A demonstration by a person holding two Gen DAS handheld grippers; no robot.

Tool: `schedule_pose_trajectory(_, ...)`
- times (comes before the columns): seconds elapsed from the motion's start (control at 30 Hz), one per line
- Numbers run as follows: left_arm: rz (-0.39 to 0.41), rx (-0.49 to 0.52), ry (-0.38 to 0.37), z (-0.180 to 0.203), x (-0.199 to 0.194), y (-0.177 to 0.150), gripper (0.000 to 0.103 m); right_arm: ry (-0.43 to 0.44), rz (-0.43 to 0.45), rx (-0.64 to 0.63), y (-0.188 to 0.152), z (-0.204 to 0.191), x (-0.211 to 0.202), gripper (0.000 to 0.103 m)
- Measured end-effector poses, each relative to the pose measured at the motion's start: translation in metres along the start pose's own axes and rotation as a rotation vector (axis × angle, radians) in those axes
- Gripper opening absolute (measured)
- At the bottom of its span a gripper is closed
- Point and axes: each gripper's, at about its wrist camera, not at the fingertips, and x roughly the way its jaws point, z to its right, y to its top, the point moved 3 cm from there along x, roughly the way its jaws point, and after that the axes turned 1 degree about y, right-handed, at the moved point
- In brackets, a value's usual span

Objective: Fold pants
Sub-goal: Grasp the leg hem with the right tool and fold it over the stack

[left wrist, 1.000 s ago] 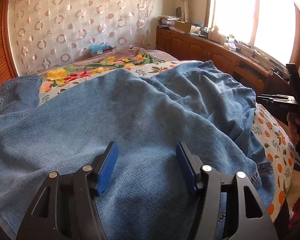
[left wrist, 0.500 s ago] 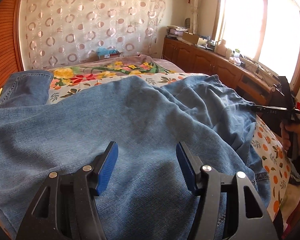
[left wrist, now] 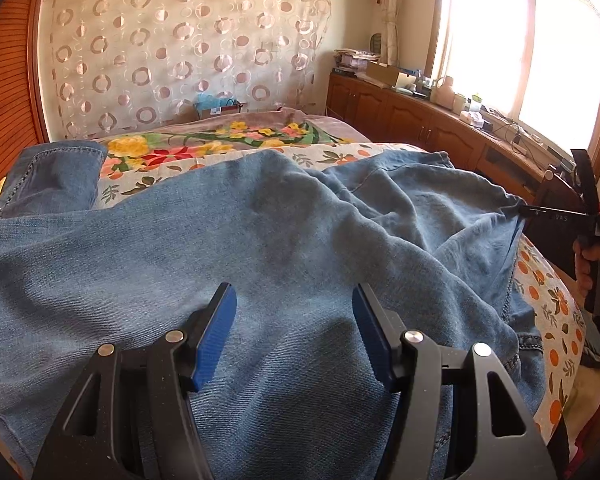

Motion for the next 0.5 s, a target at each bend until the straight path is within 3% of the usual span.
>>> schedule_pose_trajectory(0.13,0.005,-0.003,0.006,-0.002,-0.001,0.001,0.061,0.054,0.008,0.052,0.012,0.005,0.000,0.013)
schedule_pose_trajectory(0.27,0.080,-0.026,-0.005,-0.006,-0.023,-0.002,0.061,0.098,0.053,0.054,0.020,-0.002,-0.016,0.013)
schedule_pose_trajectory(0.5,0.200,-0.060,0.066,-0.028,-0.085,0.006,0.061,0.197,0.140,-0.028,0.042,-0.058,-0.059,0.013)
